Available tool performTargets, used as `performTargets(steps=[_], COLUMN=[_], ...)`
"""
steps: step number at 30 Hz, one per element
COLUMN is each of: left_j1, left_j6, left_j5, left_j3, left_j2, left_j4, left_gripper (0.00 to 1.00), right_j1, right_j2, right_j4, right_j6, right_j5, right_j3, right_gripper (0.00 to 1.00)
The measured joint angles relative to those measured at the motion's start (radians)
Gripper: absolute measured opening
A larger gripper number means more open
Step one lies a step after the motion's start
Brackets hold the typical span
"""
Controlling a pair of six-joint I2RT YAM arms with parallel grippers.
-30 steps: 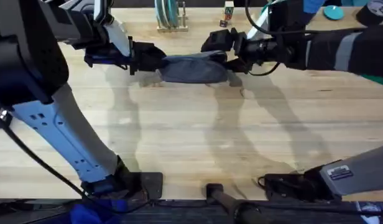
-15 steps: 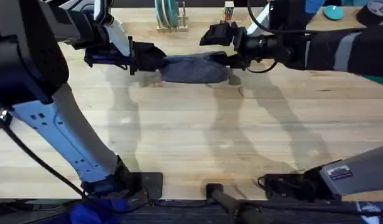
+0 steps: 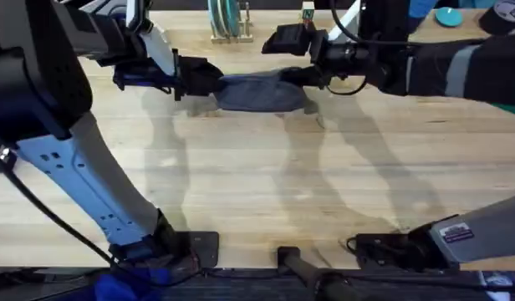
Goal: Unzip the bag, pick up the pens from the table one at a time and place them inside, then zip the bag closed.
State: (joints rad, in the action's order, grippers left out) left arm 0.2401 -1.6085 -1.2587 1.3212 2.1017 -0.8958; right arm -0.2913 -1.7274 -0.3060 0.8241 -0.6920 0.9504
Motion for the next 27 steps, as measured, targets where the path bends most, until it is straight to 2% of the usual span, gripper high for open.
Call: performTargets(steps=[27], left_j1=[0.001], left_j6=[0.000], left_j5=[0.002], left_j3=[0.000], left_j2=[0.000], left_j4=[0.002], left_gripper=[0.041], right_j1=[0.000], right_j2=[0.000], right_j4=[-0.029], right_j6=[0.060], right_j5=[-0.068], right_j3=[0.000], right_gripper=[0.996])
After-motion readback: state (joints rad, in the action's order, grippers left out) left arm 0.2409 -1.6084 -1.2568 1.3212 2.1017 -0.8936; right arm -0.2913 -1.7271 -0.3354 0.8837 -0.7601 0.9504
